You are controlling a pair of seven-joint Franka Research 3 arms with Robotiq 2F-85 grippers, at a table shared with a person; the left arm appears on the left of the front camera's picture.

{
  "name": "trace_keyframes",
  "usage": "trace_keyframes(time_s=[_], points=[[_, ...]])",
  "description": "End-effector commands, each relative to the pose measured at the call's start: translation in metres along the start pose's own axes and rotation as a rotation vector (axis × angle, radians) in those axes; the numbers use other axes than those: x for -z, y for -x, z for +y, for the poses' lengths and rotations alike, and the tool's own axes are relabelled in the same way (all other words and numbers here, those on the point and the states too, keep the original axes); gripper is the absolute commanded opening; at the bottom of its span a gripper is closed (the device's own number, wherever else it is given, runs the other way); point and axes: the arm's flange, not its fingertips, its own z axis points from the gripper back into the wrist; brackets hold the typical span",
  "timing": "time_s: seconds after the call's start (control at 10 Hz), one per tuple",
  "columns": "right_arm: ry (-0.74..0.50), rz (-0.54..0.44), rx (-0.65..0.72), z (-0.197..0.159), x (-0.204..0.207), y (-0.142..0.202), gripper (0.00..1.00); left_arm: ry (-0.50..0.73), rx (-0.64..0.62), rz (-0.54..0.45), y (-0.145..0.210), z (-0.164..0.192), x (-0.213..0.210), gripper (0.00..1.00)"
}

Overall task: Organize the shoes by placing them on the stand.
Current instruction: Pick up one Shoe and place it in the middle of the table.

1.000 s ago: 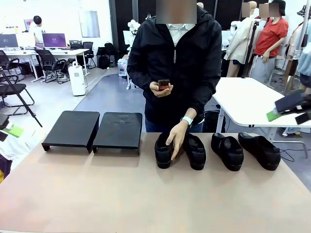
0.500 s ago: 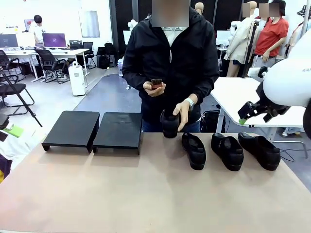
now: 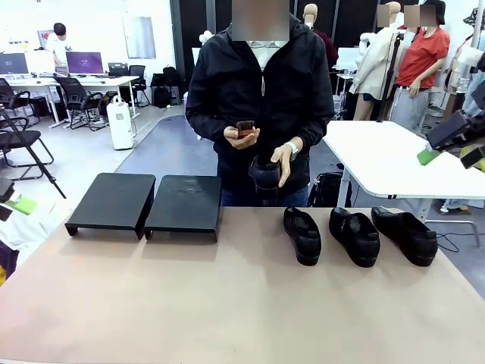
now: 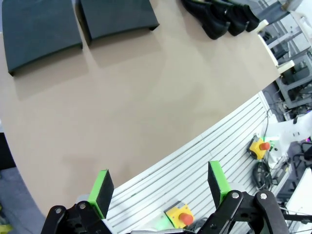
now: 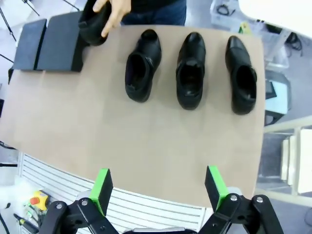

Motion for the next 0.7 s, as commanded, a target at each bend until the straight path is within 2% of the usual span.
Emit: trace_keyframes(time_s=[0.0, 0.1, 0.4, 0.5, 0.6], points=[[-0.029, 0.017, -0.038, -0.007, 0.067, -0.031, 1.00, 0.019, 0.012, -0.003, 0.000, 0.000, -0.001, 1.00], [-0.011, 0.047, -0.048, -0.025, 0.118, -0.052, 1.00, 0.019, 0.012, -0.003, 0.000, 0.000, -0.001, 1.00], [-0.006, 0.048, -0.074, -0.064, 0.198, -0.063, 1.00, 0.019, 0.012, -0.003, 0.000, 0.000, -0.001, 1.00], [-0.052, 0.048, -0.052, -0.057, 0.201, -0.061, 1.00, 0.019, 0.012, -0.003, 0.000, 0.000, -0.001, 1.00], [0.041, 0.071, -0.049, -0.053, 0.190, -0.042, 1.00, 0.019, 0.012, -0.003, 0.000, 0.000, -0.001, 1.00]])
